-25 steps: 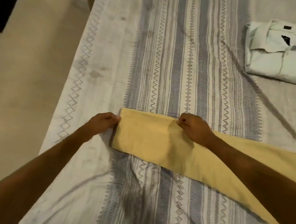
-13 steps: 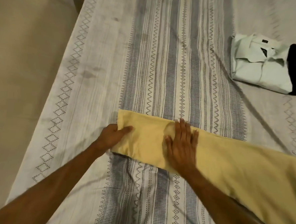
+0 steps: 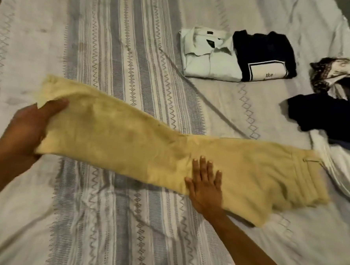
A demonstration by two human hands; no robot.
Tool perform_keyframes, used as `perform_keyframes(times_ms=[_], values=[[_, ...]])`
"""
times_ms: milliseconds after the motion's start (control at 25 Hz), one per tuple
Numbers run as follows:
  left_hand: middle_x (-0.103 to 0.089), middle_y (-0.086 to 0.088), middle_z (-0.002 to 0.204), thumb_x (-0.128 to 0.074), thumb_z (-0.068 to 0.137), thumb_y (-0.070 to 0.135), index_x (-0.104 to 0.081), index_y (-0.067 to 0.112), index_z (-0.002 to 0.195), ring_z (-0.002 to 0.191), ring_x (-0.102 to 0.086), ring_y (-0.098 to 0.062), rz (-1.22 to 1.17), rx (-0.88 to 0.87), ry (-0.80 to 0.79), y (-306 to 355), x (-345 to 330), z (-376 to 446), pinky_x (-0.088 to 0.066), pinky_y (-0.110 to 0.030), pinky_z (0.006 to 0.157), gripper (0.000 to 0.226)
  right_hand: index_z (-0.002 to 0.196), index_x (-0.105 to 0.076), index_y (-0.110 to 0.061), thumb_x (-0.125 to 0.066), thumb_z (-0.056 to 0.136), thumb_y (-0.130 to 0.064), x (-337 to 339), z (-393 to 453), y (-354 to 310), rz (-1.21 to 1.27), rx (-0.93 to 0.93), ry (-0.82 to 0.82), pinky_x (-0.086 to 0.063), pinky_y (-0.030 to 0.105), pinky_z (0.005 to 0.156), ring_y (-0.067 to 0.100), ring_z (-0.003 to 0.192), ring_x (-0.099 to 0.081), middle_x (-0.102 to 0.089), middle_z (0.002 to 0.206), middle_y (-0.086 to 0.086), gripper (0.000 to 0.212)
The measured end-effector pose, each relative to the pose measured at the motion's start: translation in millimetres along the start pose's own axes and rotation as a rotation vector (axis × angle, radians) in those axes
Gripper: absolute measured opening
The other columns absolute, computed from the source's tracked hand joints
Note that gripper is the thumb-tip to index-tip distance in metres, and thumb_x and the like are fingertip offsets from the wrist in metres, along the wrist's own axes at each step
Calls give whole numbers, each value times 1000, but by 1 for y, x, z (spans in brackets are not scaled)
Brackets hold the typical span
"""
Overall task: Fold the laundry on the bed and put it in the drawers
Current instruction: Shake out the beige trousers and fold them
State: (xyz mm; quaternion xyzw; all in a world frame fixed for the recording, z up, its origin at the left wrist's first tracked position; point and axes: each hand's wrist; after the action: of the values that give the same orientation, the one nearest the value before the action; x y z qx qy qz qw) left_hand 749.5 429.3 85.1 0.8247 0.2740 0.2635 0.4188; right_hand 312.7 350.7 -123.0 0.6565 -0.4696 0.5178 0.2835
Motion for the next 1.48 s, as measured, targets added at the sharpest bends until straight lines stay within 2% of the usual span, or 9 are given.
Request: perform_keyframes(times_ms=[200,400,600,840,1000,1160,1320,1400,1480], values=[[-77,4,97,-71,95,21,-69,26,104,93,-74,-22,187,-106,-1,21,-102,-80,-56,-37,80,10,165,10,-27,4,94,-72,39,2,11,204,127,-234,7,55,127,30,157,23,25,170,4,85],[-69,0,88,-69,94,19,-57,20,110,68,-69,-9,543,-260,-146,3,-243,-121,-53,-27,50,20,138,-65,-21,-60,83,-78,93,19,38,1375,-347,-473,-40,42,113,23,139,-53,-63,144,1,80],[-65,2,73,-66,88,23,-43,23,97,60,-65,-16,743,-384,-325,-70,-391,-149,-50,-28,48,25,132,-66,-8,-48,94,-72,120,26,131,1985,-683,-455,-55,42,72,30,74,-71,-74,92,9,76],[-66,-5,93,-65,92,21,-50,16,106,83,-68,-28,769,-286,-446,-181,-445,-149,-51,-38,67,21,129,-69,-12,-59,95,-57,97,18,208,1611,-605,-618,-56,45,100,29,110,-73,-77,117,9,57],[-71,8,87,-73,94,26,-60,19,112,69,-71,-8,630,-242,-585,-169,-421,-141,-60,-30,64,24,116,-72,-9,-75,92,-41,102,19,178,1552,-511,-537,-60,42,91,26,99,-75,-79,105,8,40],[-74,8,118,-70,98,33,-65,23,133,104,-69,-1,640,-194,-821,-142,-382,-119,-56,-27,93,37,96,-71,-5,-73,86,-23,85,26,139,1252,-535,-284,-60,30,70,28,81,-73,-75,85,10,20],[-63,5,128,-76,88,35,-62,22,129,114,-59,-14,730,-537,-159,-143,-313,-85,-46,-35,95,45,87,-59,-12,-58,102,-12,76,27,129,1005,-468,-141,-43,24,61,17,72,-57,-60,80,3,15],[-54,-9,136,-86,81,37,-52,16,137,123,-51,-30,791,-330,60,-150,-277,-63,-41,-42,98,69,107,-59,-9,-54,107,-21,70,28,132,868,-365,-53,-45,34,72,25,82,-61,-62,91,8,12],[-54,-15,137,-91,74,44,-46,9,141,121,-54,-36,699,-36,-27,-157,-254,-45,-47,-45,96,88,109,-52,-9,-49,109,-24,66,31,138,817,-306,-37,-45,37,72,30,82,-62,-62,90,10,15]])
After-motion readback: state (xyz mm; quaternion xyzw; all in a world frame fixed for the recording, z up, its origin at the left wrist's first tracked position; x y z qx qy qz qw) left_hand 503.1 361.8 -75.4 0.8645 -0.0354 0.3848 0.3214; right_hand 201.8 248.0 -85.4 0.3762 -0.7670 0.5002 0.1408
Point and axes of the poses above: each hand's wrist, its own z-axis towards the middle knuckle, its own x-axis out of the back of the hand, y = z × x
